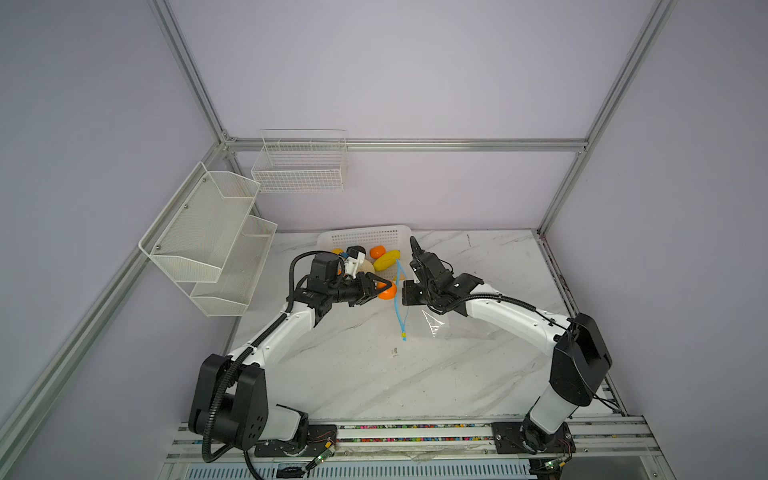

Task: Place the food in the zip-top bag and seal the zipper
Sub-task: 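Lift the orange with the left gripper and carry it toward the bag mouth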

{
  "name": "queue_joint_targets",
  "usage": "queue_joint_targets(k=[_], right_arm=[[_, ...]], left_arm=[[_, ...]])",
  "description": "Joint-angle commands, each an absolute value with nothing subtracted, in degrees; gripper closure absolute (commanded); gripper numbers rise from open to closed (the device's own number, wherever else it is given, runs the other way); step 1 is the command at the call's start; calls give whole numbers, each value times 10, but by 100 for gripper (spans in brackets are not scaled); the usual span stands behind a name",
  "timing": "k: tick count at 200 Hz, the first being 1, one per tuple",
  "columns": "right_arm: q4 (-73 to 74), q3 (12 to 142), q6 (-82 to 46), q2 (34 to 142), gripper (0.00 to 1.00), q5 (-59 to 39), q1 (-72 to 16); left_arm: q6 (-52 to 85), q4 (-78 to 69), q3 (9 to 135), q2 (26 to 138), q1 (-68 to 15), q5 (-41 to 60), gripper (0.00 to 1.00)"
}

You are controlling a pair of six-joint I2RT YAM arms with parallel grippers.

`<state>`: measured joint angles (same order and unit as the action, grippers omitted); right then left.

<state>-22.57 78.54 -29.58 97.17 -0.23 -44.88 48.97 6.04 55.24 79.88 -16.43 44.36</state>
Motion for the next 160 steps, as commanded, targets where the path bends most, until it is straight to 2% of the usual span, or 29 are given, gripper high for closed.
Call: queue_joint_targets(k=[1,52,160], right_arm=[[-220,800,-308,966,100,-7,-445],[-219,801,-313,961,100,-10,-442],[-202,799,-336,926,100,-39,-435]], left_arm=[[520,-5,532,803,-179,456,59],[534,-37,516,841,-200,450,60],[529,-46,485,844,-203,431,61]])
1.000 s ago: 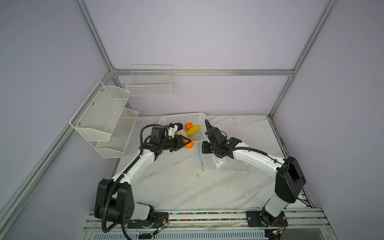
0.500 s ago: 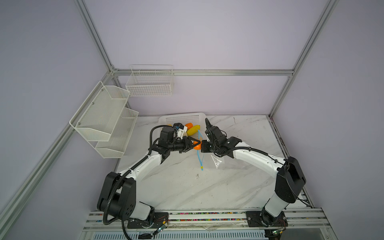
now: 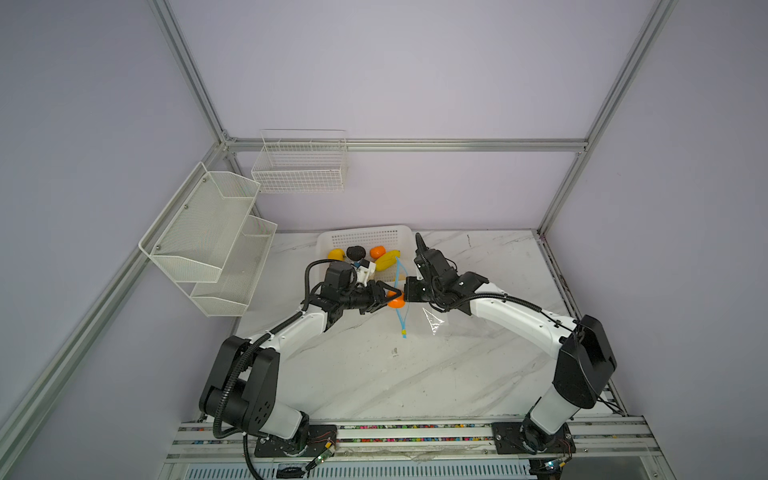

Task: Place the food in the zip-top bag and seal the zipper
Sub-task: 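Lift the orange with the left gripper and carry it toward the bag mouth, then lower the held orange into the open bag mouth beside the right gripper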

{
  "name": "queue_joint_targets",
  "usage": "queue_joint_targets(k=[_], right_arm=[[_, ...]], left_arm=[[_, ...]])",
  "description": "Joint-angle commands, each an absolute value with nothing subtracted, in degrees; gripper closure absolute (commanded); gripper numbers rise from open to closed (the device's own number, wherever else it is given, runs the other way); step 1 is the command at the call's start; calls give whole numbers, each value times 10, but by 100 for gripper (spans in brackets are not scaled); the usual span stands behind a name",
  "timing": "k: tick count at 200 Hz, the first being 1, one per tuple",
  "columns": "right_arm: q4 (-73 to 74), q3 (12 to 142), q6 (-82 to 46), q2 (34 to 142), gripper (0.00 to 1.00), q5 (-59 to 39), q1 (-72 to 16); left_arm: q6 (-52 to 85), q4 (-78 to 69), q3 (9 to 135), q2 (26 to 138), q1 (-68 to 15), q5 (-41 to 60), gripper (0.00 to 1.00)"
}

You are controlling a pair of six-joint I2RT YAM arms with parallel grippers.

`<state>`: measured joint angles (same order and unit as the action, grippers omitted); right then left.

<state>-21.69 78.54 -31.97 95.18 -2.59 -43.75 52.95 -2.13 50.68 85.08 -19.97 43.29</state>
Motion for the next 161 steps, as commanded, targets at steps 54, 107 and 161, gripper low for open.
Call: queue_joint_targets(k=[54,107,161], right_arm=[[-183,798,-354,927,100,-67,-435],[-177,788,-360,927,100,-65,-435],[-171,784,-360,928,100,-72,-435]], left_arm=[[533,-48,494,847,-211,431,61],[540,-28,508,842,-217,417,61],[552,-4,521,853,-225,395,55]])
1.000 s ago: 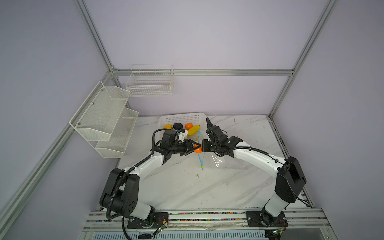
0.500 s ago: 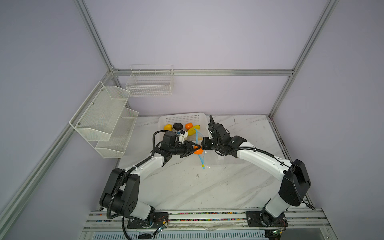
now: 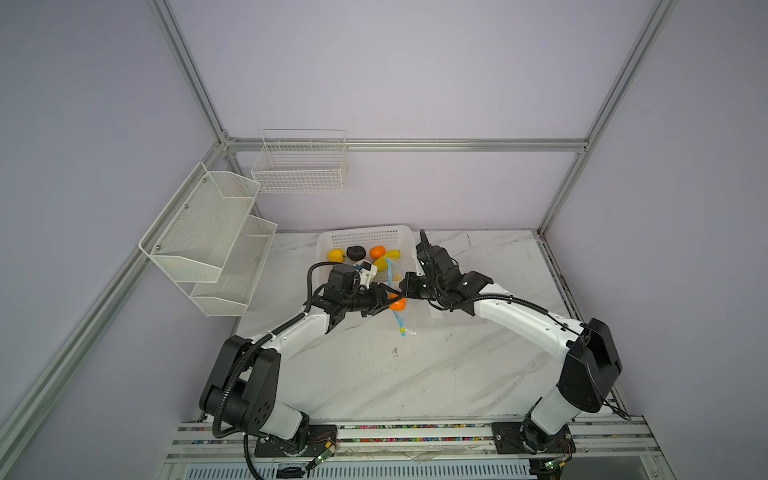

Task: Place the food in the zip-top bag and seal the zipper
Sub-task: 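Lower the held orange into the open bag mouth beside the right gripper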

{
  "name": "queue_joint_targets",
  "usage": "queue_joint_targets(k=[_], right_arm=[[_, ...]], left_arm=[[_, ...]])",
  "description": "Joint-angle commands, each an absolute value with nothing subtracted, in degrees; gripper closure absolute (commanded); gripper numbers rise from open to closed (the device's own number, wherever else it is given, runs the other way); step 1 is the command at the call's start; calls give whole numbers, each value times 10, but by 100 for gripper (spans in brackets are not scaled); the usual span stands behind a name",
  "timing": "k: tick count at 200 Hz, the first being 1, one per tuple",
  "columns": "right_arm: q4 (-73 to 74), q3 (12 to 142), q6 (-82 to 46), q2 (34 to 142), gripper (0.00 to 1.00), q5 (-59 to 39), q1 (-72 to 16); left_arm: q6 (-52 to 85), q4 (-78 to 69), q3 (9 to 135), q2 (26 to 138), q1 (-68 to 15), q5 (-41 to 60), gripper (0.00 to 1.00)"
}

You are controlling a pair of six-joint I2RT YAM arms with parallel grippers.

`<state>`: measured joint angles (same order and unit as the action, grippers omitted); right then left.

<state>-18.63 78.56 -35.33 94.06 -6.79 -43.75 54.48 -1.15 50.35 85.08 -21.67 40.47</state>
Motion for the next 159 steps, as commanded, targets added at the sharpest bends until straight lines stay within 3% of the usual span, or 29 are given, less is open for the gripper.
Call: queue_joint_targets(k=[1,52,108,159], right_arm=[[-171,784,-360,928,100,-72,-435],[-165,777,-361,927,100,-75,-435],[-157,769,-365,924,100,-82,-434],[-156,764,-362,923,100,-83,-435]], left_arm=[[552,-4,521,852,-225,395,55],[552,5,533,865,-235,391,48],[541,24,548,866,-239,387,33],[539,38,552,857,-238,385,30]])
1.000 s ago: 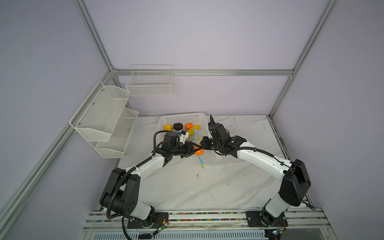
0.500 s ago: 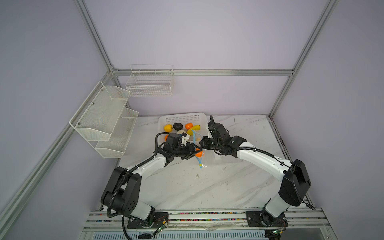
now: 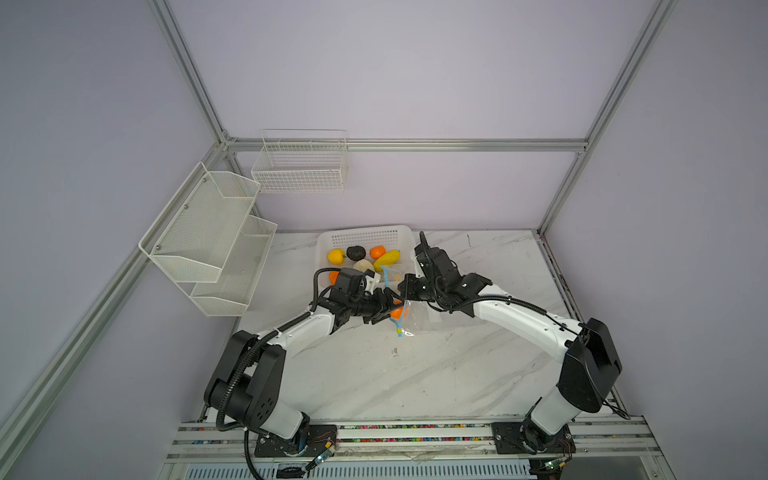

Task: Place the food in the zip-top bag and seal the zipper
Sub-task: 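Lower the held orange into the open bag mouth beside the right gripper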

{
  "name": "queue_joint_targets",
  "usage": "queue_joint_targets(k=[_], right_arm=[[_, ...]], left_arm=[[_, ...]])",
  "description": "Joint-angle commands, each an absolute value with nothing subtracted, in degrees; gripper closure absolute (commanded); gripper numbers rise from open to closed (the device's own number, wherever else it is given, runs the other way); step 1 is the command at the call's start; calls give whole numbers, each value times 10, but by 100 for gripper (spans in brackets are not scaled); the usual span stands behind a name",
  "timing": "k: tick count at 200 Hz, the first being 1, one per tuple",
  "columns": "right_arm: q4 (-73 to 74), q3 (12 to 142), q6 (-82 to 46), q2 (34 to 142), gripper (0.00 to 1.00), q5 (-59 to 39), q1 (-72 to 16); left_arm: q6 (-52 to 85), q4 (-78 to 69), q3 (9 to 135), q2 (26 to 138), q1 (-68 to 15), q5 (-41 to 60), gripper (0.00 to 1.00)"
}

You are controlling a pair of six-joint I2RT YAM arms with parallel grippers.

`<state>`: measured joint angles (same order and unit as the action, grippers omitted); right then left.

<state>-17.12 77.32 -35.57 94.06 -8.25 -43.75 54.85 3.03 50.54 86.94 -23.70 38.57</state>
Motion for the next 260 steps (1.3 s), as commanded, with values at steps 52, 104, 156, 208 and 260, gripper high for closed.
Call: queue_joint_targets(k=[52,104,156,208,260], right_arm=[[-154,760,-358,924,100,-83,-435],[-154,760,-356,922,100,-83,-435],[-154,758,-356,920,100,-83,-435],[-155,763,-356,922,100,-87,-435],[-156,762,-360,922,100,-91,-435]], left_arm=[[536,62,566,834,-238,376,32],[534,66,582,838,-248,375,27],[527,84,589,832,-250,368,24],[502,159,616,842,-250,341,32],[502,183,648,858,-259,348,28]])
